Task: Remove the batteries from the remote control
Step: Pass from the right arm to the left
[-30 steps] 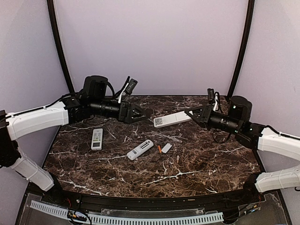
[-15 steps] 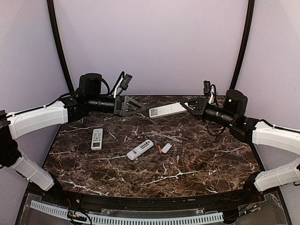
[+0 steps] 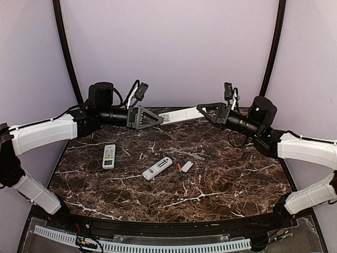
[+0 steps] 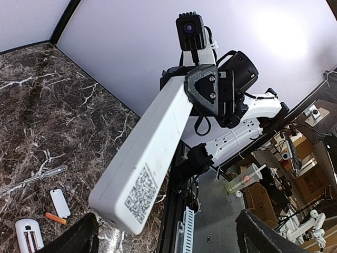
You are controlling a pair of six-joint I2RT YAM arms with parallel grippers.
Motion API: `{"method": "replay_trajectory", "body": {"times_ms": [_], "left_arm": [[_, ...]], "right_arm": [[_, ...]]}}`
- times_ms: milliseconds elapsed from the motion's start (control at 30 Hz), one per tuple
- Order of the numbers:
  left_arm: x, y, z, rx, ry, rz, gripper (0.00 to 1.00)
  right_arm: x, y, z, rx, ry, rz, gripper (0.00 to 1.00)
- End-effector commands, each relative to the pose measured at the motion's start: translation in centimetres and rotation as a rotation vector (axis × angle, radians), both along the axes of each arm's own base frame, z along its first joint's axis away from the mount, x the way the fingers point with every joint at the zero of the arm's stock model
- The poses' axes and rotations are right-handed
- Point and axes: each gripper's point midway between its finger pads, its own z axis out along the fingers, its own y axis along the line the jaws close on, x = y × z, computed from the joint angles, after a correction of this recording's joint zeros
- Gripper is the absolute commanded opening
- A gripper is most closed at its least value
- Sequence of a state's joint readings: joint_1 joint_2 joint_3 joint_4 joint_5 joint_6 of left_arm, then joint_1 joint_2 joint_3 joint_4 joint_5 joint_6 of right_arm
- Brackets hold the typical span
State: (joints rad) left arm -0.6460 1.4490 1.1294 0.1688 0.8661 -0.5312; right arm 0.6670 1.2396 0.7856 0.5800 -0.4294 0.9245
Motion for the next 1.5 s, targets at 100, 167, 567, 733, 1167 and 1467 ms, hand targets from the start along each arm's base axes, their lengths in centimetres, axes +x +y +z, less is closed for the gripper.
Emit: {"method": "replay_trajectory", "body": {"times_ms": [100, 167, 567, 733, 1167, 1467], "left_arm": [[-0.7, -0.4, -0.3, -0.041, 0.050, -0.053, 0.83], [-0.8, -0.5, -0.2, -0.046, 0.056, -0.065, 0.76], [-1.3, -0.7, 0.0, -0.061, 0.059, -0.091, 0.32], [-1.3, -0.8, -0.2, -0.060, 0.070, -0.095, 0.21], [-0.7, -1.1, -1.2, -0.047, 0.140, -0.075, 0.00], [0.0, -1.1, -2.2, -0.014, 0.163, -0.036, 0.00]], "right_arm": [[-2.6, 0.6, 3.8, 0.068, -0.111, 0.071, 0.00], [-2.9, 0.8, 3.8, 0.067, -0.116, 0.085, 0.00], [-2.4, 1.2, 2.9, 0.050, -0.095, 0.076, 0.00], [-1.6, 0.8, 2.0, 0.033, -0.066, 0.026, 0.00], [0.5, -0.8, -3.0, -0.016, 0.076, -0.068, 0.24], [-0.2, -0.2, -3.3, -0.053, 0.068, -0.013, 0.42]]}}
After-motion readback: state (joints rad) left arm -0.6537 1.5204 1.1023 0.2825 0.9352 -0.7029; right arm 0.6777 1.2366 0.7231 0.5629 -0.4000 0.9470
